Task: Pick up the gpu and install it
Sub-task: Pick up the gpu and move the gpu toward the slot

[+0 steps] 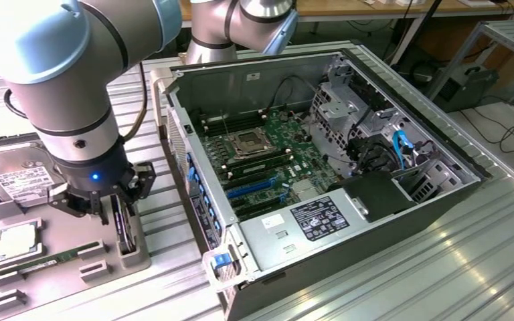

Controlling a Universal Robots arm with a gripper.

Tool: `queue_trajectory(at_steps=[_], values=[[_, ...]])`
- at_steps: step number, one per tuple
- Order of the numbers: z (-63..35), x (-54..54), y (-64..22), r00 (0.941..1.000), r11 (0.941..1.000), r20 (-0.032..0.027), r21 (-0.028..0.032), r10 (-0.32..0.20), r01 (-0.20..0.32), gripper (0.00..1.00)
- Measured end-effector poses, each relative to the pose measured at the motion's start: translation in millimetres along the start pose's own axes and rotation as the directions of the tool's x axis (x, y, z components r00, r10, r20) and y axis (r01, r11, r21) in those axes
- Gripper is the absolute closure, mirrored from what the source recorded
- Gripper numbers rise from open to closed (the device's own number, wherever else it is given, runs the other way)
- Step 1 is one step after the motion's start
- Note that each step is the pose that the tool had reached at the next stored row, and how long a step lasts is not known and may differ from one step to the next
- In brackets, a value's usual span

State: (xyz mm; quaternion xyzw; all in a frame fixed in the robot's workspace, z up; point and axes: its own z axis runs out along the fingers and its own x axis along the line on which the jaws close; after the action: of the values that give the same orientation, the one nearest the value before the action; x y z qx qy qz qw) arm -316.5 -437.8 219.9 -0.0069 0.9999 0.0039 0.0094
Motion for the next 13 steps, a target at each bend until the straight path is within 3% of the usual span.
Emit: queue_trajectory(at_steps=[8, 13], values=[[1.8, -0.1, -0.7, 1.0000, 1.0000, 0.0017, 0.0005, 0.000, 0.000, 0.55], [2.3, -0.5, -0.8, 1.0000, 1.0000, 0.0018, 0.0004, 0.000, 0.000, 0.70]])
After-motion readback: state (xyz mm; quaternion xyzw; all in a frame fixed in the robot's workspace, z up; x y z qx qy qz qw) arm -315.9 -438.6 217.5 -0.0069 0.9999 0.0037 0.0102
